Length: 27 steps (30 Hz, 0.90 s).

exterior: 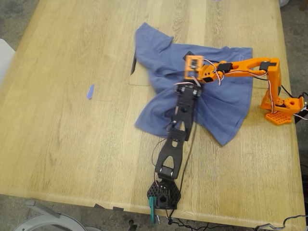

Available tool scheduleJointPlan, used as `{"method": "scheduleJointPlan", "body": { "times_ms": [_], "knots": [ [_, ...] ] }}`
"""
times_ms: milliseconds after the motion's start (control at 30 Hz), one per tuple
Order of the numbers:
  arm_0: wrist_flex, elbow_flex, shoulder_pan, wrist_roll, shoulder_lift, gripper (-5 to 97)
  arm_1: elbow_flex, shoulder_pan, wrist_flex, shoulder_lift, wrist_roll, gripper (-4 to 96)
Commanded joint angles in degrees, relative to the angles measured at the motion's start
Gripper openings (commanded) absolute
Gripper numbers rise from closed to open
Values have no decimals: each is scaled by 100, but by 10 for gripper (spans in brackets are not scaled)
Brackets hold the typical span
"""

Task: Fold a T-shirt

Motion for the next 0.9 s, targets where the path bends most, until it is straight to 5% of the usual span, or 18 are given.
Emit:
{"method": "scheduleJointPlan", "body": {
  "times_ms": [0,467,867],
  "knots": [
    [-334,-211,738,18,984,0,176,167,-193,527,0,1],
    [-1731,-220,2329,-53,-598,0,1468,615,-712,1178,26,1],
    [-2206,-229,2426,-44,-1986,0,1951,694,-914,1397,53,1]
  ]
}}
